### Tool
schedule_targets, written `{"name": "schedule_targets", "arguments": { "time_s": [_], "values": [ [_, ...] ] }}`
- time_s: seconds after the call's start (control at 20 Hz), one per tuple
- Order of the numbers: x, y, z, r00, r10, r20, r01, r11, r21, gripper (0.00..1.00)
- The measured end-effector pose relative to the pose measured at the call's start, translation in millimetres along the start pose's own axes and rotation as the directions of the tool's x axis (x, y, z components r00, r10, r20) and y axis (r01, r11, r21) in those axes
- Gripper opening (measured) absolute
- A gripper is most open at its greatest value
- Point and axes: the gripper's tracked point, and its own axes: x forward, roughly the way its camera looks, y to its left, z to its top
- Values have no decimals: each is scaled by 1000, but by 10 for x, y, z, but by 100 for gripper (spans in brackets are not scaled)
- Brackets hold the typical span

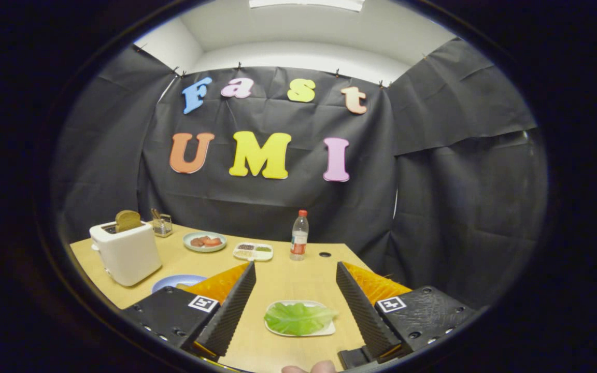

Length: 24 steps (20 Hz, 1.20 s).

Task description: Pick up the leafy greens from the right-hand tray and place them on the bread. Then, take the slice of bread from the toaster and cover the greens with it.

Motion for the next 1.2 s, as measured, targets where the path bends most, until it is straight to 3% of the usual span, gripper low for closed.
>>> {"name": "schedule_targets", "arguments": {
  "time_s": [0.3, 0.65, 1.1, 1.2],
  "values": [
    [533, -79, -619, 981, 54, -185, -65, 996, -56, 95],
    [1024, -45, -1355, 904, 80, -421, -109, 993, -45, 96],
    [1278, 45, -1870, 818, 96, -566, -155, 986, -55, 96],
    [1316, 46, -1868, 819, 104, -564, -149, 988, -33, 97]
  ]
}}
